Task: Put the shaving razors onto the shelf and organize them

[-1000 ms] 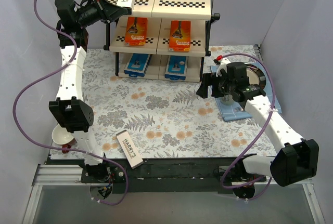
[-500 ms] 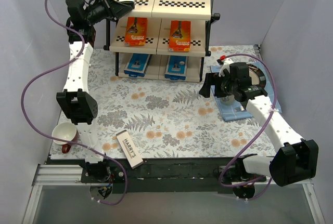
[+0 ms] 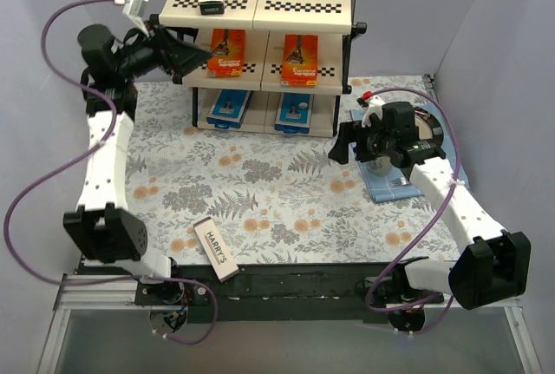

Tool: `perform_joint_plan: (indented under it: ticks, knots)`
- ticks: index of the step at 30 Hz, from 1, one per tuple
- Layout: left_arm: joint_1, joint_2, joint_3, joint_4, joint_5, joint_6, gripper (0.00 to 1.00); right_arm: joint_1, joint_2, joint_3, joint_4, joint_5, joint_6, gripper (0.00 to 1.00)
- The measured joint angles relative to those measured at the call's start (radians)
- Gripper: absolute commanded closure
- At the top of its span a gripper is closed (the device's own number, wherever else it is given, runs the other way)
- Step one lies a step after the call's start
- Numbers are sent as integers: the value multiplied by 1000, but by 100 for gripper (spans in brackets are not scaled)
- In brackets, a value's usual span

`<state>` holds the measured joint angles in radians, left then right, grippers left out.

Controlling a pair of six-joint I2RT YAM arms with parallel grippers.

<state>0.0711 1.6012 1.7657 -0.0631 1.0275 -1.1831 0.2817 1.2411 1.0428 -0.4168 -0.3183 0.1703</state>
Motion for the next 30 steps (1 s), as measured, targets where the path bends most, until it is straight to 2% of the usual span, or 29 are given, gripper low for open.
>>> perform_joint_plan:
  ticks: [2,5,8,11,15,19,27,30]
  knots:
    - [44,-117,-108,-26,4,14,8,51,17,26,0,-4,-23,1]
    - [100,-276,-267,-72,-39,30,7,198,61,76,1,-1,-56,1]
    - [108,-394,-392,-174,-150,56,4,364,122,123,6,2,-85,1]
    - [103,-450,-451,-299,-331,109,2,533,218,186,3,15,-119,1]
    - [109,-463,-460,-424,-578,194,2,669,369,292,-5,29,-135,1]
    - [116,-455,-426,-544,-748,240,2,758,498,356,-8,68,-120,1]
    - [117,-466,-310,-697,-853,246,2,1012,759,584,-59,203,-25,1]
    - [117,-499,-301,-741,-879,262,2,1059,825,654,-67,242,12,1]
